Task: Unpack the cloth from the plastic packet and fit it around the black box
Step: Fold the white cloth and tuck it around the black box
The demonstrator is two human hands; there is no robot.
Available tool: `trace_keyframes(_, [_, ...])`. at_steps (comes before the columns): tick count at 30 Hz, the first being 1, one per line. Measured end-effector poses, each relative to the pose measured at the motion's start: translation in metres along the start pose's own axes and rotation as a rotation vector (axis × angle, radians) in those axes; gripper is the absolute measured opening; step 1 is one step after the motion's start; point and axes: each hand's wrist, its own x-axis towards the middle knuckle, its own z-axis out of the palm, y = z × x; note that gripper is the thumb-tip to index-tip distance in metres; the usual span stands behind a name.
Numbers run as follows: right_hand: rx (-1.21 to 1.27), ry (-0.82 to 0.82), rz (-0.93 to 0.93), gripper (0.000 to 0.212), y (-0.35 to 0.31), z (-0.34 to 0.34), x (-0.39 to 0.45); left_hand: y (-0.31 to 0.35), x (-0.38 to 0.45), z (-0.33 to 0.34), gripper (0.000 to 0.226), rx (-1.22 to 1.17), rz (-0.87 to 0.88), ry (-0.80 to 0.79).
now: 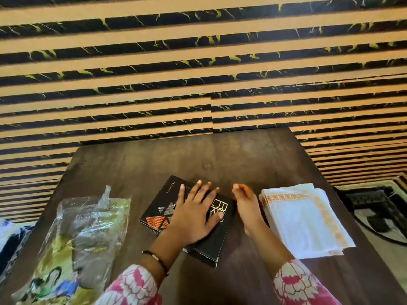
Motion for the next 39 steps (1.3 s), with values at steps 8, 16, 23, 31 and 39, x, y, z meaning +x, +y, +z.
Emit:
trace_keyframes(8, [-0.03,-0.216,-0.016,0.042,0.026,-0.014,-0.03,0.013,-0.011,0.008,0.061,-0.087,-0.442,0.086])
trace_keyframes(16, [-0.02,-0.402,-0.086,0.039,0.015,-0.007,-0.032,0.016,-0.024,0.014,0.057,-0.118,-0.416,0.158])
trace_keyframes(23, [-0.14,-0.332,-0.125,0.01,0.005,-0.019,-0.02,0.017,-0.02,0.011,0.056,-0.105,-0.412,0.131])
trace_keyframes(31, [-0.869,-0.061,-0.348,0.026,0.006,-0.019,-0.006,0.019,-0.021,0.011,0.054,-0.094,-0.38,0.131])
trace_keyframes(39, [-1.252,0.007,-0.68,0.029,0.041,-0.03,-0.035,0.017,-0.023,0.011,0.055,-0.086,-0.374,0.108])
